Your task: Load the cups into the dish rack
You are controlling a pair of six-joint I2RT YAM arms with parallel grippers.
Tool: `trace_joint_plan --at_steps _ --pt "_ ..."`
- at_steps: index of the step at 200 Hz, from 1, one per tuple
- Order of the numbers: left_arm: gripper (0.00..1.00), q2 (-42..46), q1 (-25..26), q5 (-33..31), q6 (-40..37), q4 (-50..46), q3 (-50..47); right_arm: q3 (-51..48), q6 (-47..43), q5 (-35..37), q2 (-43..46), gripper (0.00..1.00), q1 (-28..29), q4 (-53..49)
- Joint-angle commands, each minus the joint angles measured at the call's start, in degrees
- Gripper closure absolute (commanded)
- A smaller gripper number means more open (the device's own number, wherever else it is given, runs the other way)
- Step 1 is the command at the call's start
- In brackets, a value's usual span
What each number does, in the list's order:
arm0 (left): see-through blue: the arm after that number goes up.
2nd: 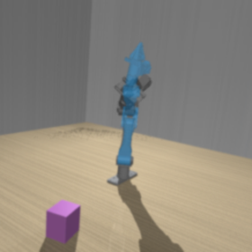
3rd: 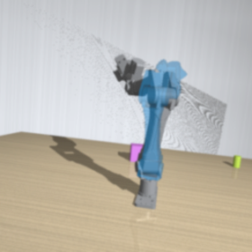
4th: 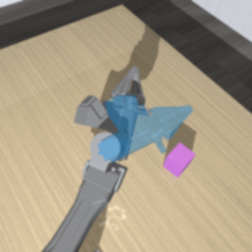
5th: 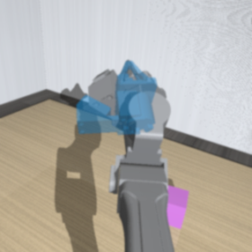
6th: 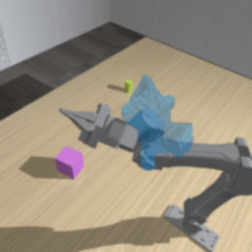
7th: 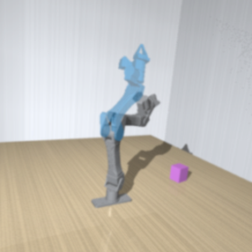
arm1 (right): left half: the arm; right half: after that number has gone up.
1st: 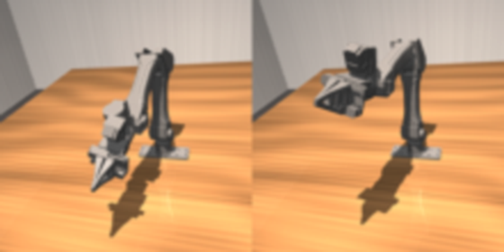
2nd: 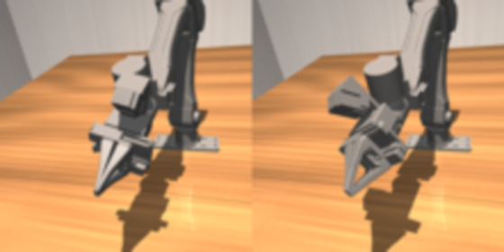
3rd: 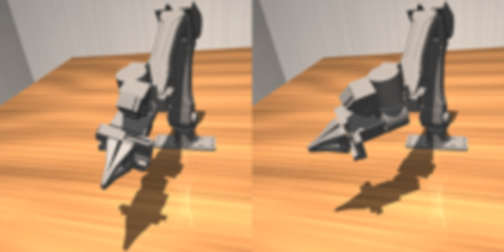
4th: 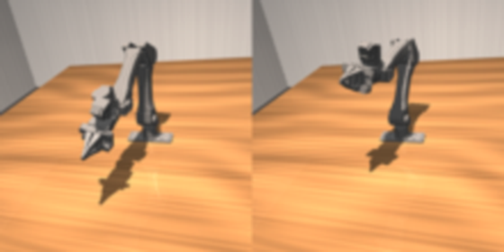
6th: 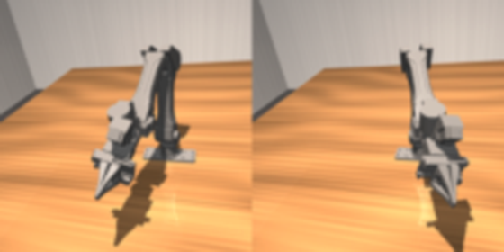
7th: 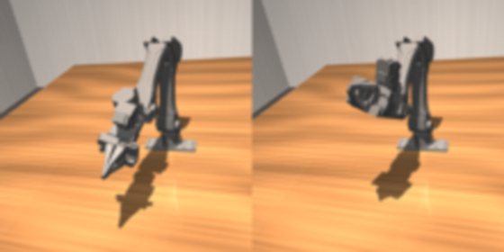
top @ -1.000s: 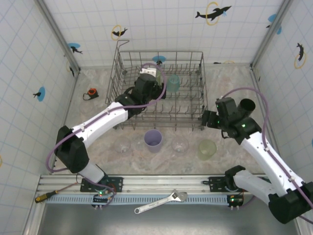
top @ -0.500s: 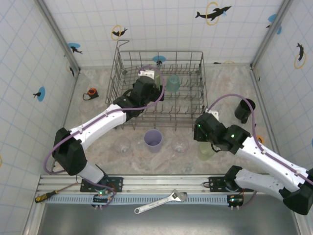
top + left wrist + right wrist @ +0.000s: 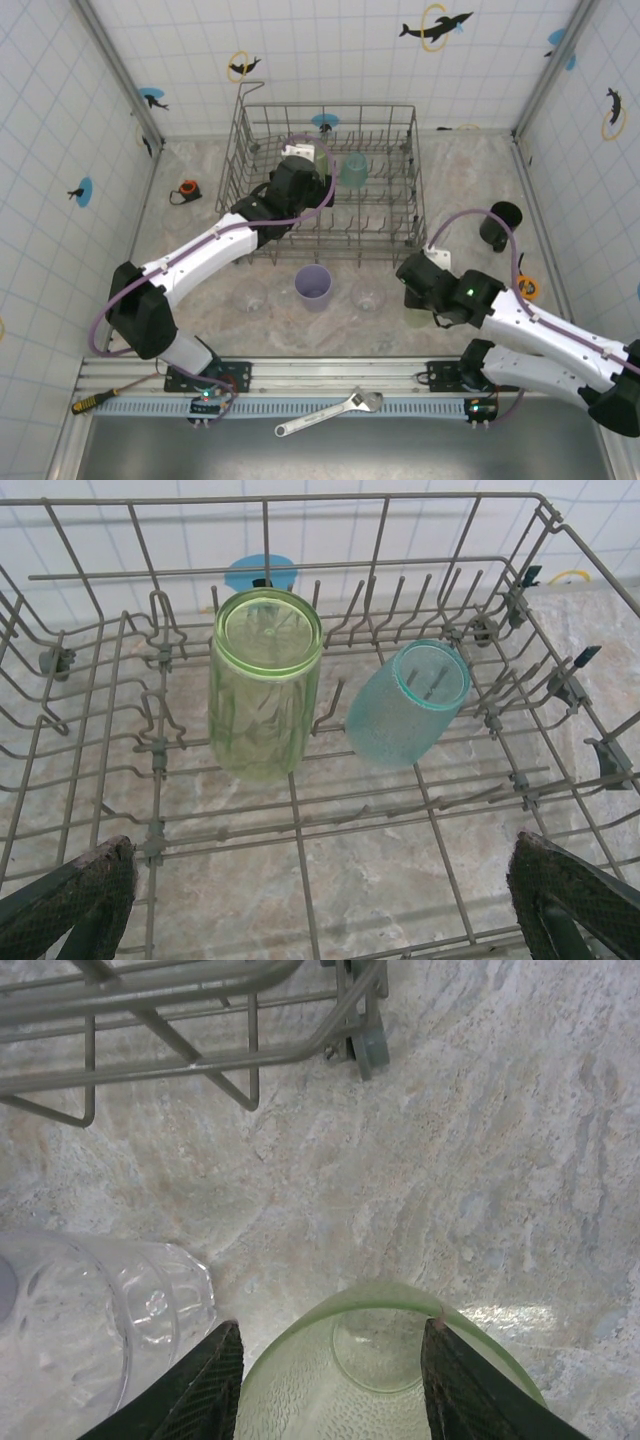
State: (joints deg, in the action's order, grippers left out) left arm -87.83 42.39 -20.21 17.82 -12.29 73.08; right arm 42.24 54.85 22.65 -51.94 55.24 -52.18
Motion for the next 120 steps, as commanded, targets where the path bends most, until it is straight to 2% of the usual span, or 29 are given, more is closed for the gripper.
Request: trace_joint_plan --at_steps 1,46,70,90,120 --pt "0.02 0.22 0.41 -1.07 -1.3 -1.73 0.72 -0.75 3.59 0.96 0.26 0.5 1.14 -0.59" --pt "0.02 -0.29 0.41 -0.98 -1.39 -2.11 1.01 -2.54 4.05 0.37 -0.88 0.53 1.62 0.92" --pt "0.02 -0.54 0.41 -0.99 -1.55 -2.27 1.1 -3.51 3.95 0.42 -1.01 0.61 1.57 1.6" --pt "0.02 -0.79 0.41 -0.87 -1.55 -2.38 1.28 -3.82 3.63 0.61 -1.38 0.73 1.36 1.65" --pt "0.02 -1.09 0.41 -0.84 -1.64 -2.45 1.28 -4.07 2.18 0.29 -1.63 0.84 -0.39 1.59"
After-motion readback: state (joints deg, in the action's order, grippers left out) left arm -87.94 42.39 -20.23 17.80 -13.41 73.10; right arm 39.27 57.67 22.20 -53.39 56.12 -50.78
